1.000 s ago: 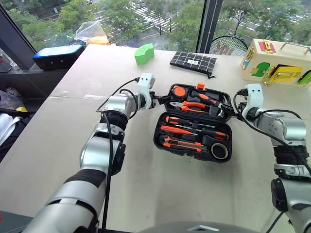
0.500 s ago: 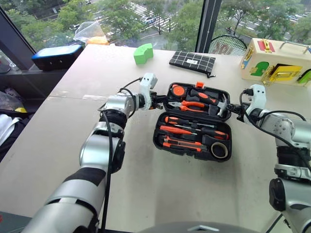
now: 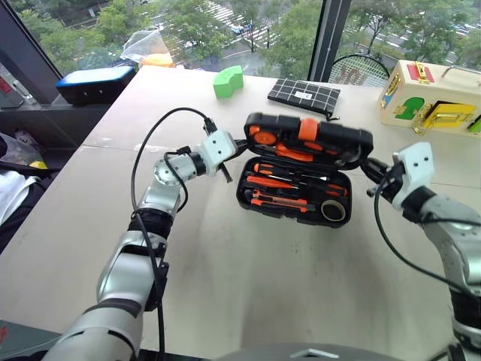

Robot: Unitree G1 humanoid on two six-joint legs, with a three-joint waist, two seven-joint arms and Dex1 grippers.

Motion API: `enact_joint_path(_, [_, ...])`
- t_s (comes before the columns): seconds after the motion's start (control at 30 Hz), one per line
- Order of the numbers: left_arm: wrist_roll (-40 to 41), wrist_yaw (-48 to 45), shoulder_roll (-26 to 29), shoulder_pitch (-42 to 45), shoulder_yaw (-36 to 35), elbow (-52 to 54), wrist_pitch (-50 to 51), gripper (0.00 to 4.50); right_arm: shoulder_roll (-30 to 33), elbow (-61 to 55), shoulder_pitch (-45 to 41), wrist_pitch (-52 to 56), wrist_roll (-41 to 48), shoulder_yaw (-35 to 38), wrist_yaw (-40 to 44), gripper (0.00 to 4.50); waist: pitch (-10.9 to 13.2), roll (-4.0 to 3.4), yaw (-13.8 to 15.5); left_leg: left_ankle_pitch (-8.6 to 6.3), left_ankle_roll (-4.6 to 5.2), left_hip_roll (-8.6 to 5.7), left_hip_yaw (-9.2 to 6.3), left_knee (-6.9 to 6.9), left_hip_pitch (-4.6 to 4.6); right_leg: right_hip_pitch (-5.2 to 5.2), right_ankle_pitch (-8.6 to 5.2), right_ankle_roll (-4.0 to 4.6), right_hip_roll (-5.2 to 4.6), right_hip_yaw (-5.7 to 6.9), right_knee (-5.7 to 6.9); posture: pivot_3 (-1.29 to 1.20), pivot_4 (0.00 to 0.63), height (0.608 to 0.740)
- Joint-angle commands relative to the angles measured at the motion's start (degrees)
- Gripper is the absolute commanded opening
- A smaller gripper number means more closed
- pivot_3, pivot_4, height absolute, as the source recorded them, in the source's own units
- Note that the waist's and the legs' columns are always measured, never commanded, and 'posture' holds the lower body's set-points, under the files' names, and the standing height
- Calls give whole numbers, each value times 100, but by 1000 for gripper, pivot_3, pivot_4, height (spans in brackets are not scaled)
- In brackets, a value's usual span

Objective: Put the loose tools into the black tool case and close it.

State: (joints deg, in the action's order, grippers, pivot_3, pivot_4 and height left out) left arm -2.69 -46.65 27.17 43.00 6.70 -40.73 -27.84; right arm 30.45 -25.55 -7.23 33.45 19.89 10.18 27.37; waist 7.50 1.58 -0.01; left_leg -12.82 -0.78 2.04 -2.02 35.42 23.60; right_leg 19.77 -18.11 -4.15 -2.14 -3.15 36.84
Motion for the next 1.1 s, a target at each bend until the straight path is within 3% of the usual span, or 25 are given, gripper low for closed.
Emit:
enact_joint_path(0.03, [315,-681,241,-264,55,661,202,0,293,-871,512,-113,269,385,332,31,1,-2,4,0,0,-1,-1,2,-1,-1,0,0,0,1,2,0,150,740])
enact_joint_path(0.07, [678,-1052,350,-391,-22,975,758,320,367,-1037,729,-52,349,452,410,6,1,-2,-3,0,0,0,0,3,-9,-7,0,0,1,0,3,0,150,740])
enact_joint_path(0.1, [1075,-1484,559,-527,-100,1353,1477,644,463,-1232,984,56,468,551,521,289,1,-3,-8,0,0,0,0,3,-17,-13,0,1,2,-1,6,0,150,740])
enact_joint_path(0.13, [1442,-1964,924,-658,-175,1736,2376,817,641,-1509,1388,252,641,716,733,584,2,-4,-23,0,0,1,0,2,-18,-16,-1,1,3,-1,7,0,150,740])
enact_joint_path(0.17, [1824,-2517,1495,-763,-236,2082,3582,1283,878,-1847,1960,389,753,941,1042,849,1,-2,-63,0,0,3,-2,-1,-17,-14,-1,2,4,0,9,0,150,740])
enact_joint_path(0.27, [2691,-3533,2744,-700,-509,2421,5873,2527,1215,-2473,3148,870,1355,1736,1533,2117,0,6,-130,-1,1,18,-17,-23,-32,-18,-4,7,22,12,21,0,150,740])
enact_joint_path(0.37, [3222,-4097,3268,-576,-595,2701,6855,2570,1362,-2727,3665,1118,1989,2239,1791,1822,5,6,-129,-1,1,22,-23,-32,-57,-36,-11,14,22,26,15,0,150,740])
enact_joint_path(0.5, [3729,-4386,3411,-745,-538,3558,7672,786,1534,-2935,3568,1537,2583,1924,1653,31,20,-15,-73,-1,1,15,6,-20,-121,-101,-26,32,0,8,-11,0,150,740])
enact_joint_path(0.57, [3834,-4328,3317,-891,-491,3993,7780,66,1658,-2871,3327,1685,2355,1133,1464,0,16,10,-76,-1,0,19,3,-16,-119,-100,-28,38,0,6,-8,0,150,740])
enact_joint_path(0.63, [3787,-4191,3170,-1056,-383,4405,7667,66,1563,-2457,2715,1714,1653,-12,962,0,14,22,-76,-1,0,19,1,-15,-111,-97,-26,37,6,7,-9,0,150,740])
enact_joint_path(0.73, [3638,-4019,2994,-1201,-274,4719,7416,66,1155,-1662,1804,1670,795,-1066,185,0,1,47,-81,-1,0,18,-3,-12,-75,-58,-17,24,12,7,-3,0,150,740])
enact_joint_path(0.9, [3487,-3565,2600,-1118,-203,4797,7160,66,-214,-510,506,1790,515,-827,-1028,0,10,33,-100,-1,0,21,-4,-25,-75,-48,-18,26,21,6,4,0,150,740])
enact_joint_path(1.0, [3347,-3287,2371,-982,-146,4679,7076,66,-600,-242,48,1764,556,-603,-1223,0,16,23,-88,0,0,17,12,-18,-77,-42,-15,23,17,-11,13,0,150,740])
enact_joint_path(1.1, [2846,-2506,1687,-466,116,4203,6849,66,-1029,663,-762,1550,483,-367,-1494,0,12,34,-39,0,0,15,7,-16,-77,-39,-15,23,16,-3,15,0,150,740])
